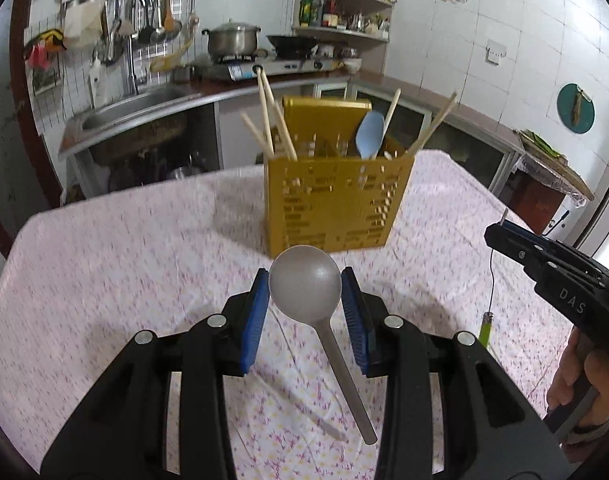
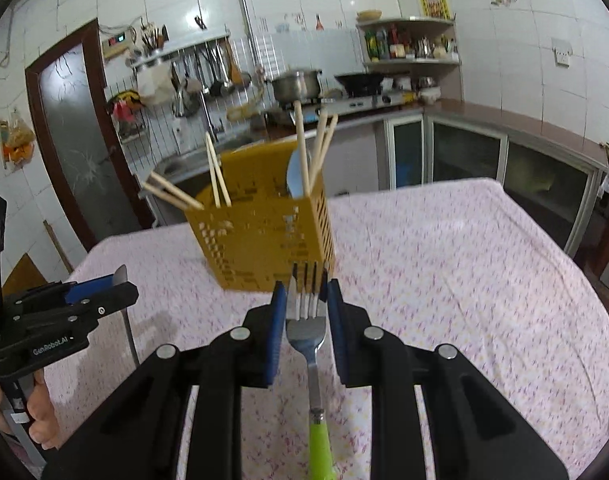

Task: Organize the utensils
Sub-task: 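Lower the fork into the yellow holder while the left tool lowers the spoon in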

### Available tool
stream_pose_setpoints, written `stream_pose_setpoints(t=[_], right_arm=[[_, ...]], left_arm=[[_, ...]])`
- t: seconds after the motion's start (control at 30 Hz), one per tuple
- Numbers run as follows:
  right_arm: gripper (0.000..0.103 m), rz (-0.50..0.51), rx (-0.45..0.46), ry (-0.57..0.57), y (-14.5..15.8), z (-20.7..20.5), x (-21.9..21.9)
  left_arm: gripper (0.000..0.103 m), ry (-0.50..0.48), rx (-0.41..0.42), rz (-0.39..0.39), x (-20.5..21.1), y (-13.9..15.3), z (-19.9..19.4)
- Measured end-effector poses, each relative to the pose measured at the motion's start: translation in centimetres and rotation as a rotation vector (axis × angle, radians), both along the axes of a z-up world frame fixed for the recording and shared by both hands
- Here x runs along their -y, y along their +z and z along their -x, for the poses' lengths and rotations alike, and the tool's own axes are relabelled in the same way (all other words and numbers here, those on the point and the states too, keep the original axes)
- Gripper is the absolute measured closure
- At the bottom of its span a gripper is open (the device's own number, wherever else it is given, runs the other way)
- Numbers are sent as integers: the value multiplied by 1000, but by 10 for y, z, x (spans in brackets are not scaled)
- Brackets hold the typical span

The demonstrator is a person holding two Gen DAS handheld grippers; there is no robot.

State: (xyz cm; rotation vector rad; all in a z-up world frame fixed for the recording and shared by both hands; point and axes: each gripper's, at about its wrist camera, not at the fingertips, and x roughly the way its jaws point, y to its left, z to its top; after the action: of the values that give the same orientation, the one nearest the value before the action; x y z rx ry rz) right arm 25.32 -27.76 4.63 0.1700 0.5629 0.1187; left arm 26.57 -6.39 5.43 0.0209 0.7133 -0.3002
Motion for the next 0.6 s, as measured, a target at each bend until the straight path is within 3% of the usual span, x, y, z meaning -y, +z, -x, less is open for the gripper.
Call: stream_pose_setpoints(t=[0.3, 0.37, 0.5, 0.6], right_arm=[[86, -18, 110, -1, 38, -12, 0], [101, -26, 126, -2, 48, -16, 0], [102, -5, 151, -10, 71, -31, 0], [102, -33, 132, -3, 70, -43, 4]], left_arm=[[68, 5, 80, -2, -1, 36, -24], [68, 8, 105, -7, 0, 48, -32], [68, 12, 157, -21, 2, 70, -49], [68, 20, 161, -13, 0, 76, -60]])
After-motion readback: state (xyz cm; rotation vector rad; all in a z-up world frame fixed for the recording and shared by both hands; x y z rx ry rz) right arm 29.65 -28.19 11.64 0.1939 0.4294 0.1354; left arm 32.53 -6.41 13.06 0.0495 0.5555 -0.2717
